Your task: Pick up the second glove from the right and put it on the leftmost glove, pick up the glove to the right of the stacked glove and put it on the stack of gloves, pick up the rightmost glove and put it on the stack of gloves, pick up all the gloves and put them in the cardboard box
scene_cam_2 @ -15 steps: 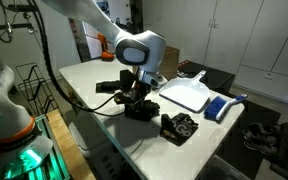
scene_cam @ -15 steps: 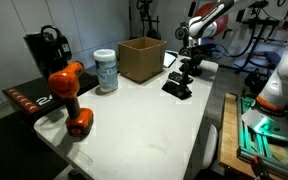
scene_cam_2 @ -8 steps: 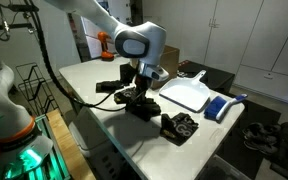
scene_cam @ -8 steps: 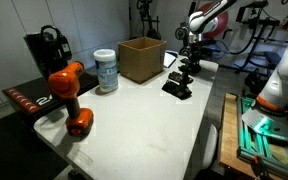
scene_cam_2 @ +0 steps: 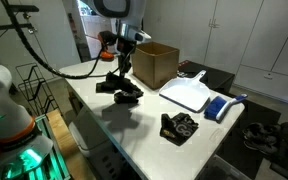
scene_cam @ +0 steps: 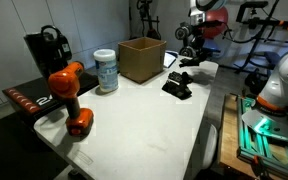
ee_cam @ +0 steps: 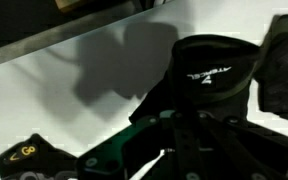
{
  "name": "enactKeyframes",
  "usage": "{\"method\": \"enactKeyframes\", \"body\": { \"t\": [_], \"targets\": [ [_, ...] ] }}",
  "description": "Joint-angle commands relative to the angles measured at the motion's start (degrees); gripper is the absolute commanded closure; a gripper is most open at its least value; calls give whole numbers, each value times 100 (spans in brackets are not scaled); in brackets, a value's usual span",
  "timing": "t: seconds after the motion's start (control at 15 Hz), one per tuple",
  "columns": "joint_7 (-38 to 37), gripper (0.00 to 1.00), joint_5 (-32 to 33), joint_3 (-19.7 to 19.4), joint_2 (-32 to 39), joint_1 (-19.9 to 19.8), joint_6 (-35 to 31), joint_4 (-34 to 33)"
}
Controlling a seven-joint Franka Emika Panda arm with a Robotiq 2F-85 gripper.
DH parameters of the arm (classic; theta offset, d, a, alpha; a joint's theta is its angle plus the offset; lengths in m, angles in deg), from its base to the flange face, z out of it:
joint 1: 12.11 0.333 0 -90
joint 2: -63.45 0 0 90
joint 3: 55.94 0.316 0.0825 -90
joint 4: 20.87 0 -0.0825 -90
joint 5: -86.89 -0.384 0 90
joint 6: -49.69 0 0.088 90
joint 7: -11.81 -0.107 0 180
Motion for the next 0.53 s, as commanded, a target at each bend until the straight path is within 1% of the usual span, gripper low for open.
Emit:
{"method": "enactKeyframes", "body": {
  "t": [0.0, 0.13, 0.4, 0.47],
  "targets": [
    [155, 99, -228, 314, -251, 389, 193, 70],
    [132, 99, -285, 514, -182, 593, 76, 65],
    [183, 99, -606, 831, -7, 956, -141, 119],
    [237, 99, -681, 895, 27, 1030, -286, 151]
  ]
}}
